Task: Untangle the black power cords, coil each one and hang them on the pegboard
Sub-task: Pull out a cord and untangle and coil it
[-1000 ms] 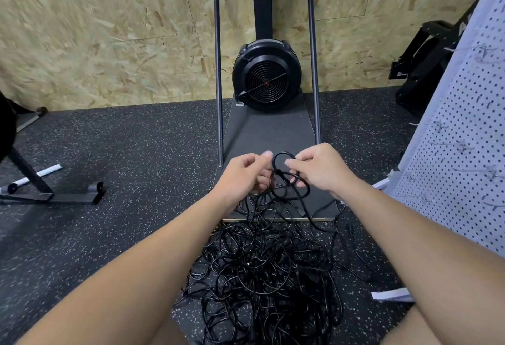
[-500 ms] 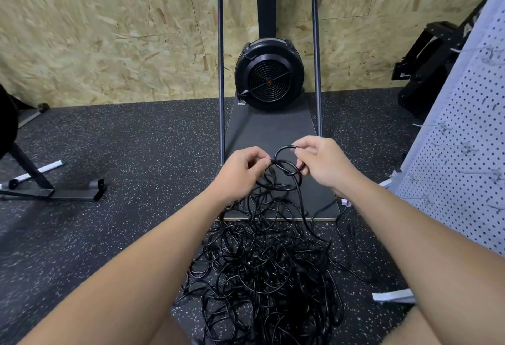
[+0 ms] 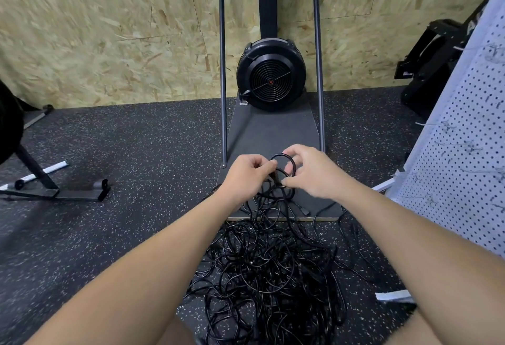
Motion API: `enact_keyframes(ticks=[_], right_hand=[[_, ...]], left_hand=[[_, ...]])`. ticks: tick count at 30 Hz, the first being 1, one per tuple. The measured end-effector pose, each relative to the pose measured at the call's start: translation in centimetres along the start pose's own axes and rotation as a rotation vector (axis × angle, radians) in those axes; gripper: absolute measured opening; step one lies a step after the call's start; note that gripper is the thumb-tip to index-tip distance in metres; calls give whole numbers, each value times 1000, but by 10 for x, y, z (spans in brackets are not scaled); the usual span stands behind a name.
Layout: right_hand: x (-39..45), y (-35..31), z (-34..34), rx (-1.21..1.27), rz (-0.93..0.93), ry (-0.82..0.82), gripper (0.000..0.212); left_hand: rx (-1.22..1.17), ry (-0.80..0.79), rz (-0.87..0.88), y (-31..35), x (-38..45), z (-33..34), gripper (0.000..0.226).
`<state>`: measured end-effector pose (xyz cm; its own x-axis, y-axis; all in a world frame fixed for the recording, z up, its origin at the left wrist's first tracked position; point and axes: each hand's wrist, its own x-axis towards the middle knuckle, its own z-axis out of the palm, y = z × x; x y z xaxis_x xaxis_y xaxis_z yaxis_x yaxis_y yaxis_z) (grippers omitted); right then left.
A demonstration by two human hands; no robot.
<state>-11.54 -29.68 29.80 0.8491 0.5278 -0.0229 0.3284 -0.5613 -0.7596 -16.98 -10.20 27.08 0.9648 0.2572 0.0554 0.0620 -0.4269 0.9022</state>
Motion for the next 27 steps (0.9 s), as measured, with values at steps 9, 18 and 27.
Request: enact_keyframes(ticks=[9,18,27], right_hand=[[-5,8,-25,155,-50,-35,21],[2,25,-17,210,-59,-42,21],[-8,-3,-2,-411,-290,-134,38]], left_hand=[[-63,113,-189,-22,15,-39,22],[-29,-325,-232,-23,2,-17,29],[171,-104,-235,-26,3,-8,29]])
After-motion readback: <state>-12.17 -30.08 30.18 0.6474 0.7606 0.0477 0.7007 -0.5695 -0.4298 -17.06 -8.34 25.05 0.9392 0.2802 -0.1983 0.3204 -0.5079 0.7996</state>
